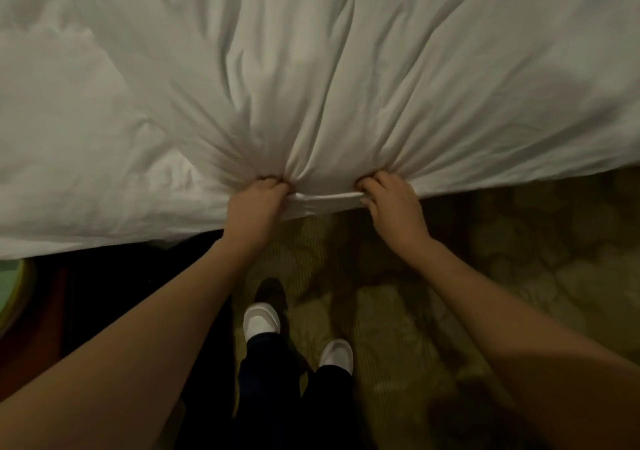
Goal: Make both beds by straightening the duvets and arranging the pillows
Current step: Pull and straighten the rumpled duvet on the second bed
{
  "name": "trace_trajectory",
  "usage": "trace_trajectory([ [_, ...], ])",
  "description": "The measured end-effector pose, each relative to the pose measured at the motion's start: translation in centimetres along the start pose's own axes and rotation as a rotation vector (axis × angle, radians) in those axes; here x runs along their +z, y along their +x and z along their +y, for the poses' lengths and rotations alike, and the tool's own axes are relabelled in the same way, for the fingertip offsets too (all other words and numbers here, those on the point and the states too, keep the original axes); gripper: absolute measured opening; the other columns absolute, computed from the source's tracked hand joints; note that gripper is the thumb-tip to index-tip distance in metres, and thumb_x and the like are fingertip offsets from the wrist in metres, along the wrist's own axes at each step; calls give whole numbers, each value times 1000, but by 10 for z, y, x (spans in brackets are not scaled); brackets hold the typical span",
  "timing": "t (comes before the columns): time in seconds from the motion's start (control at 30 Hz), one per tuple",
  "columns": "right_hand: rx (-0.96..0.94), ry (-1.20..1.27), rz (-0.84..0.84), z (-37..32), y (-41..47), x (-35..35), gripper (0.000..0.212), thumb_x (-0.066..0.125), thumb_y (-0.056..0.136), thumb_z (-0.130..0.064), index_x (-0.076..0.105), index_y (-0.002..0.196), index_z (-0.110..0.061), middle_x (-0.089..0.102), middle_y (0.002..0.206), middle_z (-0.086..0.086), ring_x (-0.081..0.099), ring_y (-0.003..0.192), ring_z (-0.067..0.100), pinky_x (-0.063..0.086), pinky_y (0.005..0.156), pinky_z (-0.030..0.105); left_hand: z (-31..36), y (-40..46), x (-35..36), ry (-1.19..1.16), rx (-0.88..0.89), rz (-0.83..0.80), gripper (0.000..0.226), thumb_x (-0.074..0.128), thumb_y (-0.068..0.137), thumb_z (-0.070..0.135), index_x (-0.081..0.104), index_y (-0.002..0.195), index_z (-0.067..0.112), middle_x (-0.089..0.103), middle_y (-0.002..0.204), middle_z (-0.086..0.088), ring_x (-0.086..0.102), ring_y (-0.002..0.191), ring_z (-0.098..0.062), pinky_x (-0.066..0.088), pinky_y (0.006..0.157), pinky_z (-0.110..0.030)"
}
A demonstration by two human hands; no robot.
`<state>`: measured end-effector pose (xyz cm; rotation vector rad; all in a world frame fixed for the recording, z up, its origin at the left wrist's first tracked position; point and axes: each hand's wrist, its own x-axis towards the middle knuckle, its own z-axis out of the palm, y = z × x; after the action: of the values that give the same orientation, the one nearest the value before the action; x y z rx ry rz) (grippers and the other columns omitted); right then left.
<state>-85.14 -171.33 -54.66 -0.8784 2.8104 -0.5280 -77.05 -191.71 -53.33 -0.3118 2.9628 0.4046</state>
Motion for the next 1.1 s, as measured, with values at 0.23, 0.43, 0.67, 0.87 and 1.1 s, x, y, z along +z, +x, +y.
trace_trajectory([
  [0.23, -16, 41, 138, -25, -8, -35, 34, 50, 94, -23, 57, 126, -16, 55, 127, 5, 49, 116, 23, 36, 95, 37, -16, -25, -35, -82, 154, -69, 41, 56, 92, 14, 54, 133, 21, 55, 134, 1, 54, 119, -22, 48, 81, -34],
  [0.43, -23, -26, 87, -67, 22, -80, 52, 32, 93, -37, 48, 138, -16, 46, 143, 10, 43, 131, 26, 34, 104, 46, -29, -27, -109, 44, 209, 153, 32, 65, 73, 8, 72, 103, 15, 71, 103, -3, 70, 76, -25, 54, 54, -31],
  [0.67, 27, -103, -101, -123, 58, -130, 56, 31, 101, -42, 12, 152, -28, 3, 161, -4, -1, 147, 13, -2, 117, 41, -54, -17, -189, 139, 94, 191, 48, 83, 67, 14, 68, 113, 15, 68, 112, -3, 67, 102, -23, 53, 83, -38],
  [0.87, -5, -141, -171, -183, 102, -183, 58, 26, 102, -45, 3, 152, -28, -7, 160, -6, -10, 146, 11, -7, 117, 41, -77, 0, -272, 129, -23, 144, 52, 47, 98, 33, 32, 147, 24, 30, 153, 7, 20, 145, -15, 15, 116, -36],
  [1.1, -56, -78, -178, -250, 145, -230, 58, 29, 102, -44, 6, 152, -27, -4, 160, -6, -7, 146, 10, -7, 117, 38, -115, 12, -353, 109, -82, 177, 52, 45, 99, 36, 30, 148, 24, 30, 153, 7, 18, 145, -15, 14, 117, -36],
])
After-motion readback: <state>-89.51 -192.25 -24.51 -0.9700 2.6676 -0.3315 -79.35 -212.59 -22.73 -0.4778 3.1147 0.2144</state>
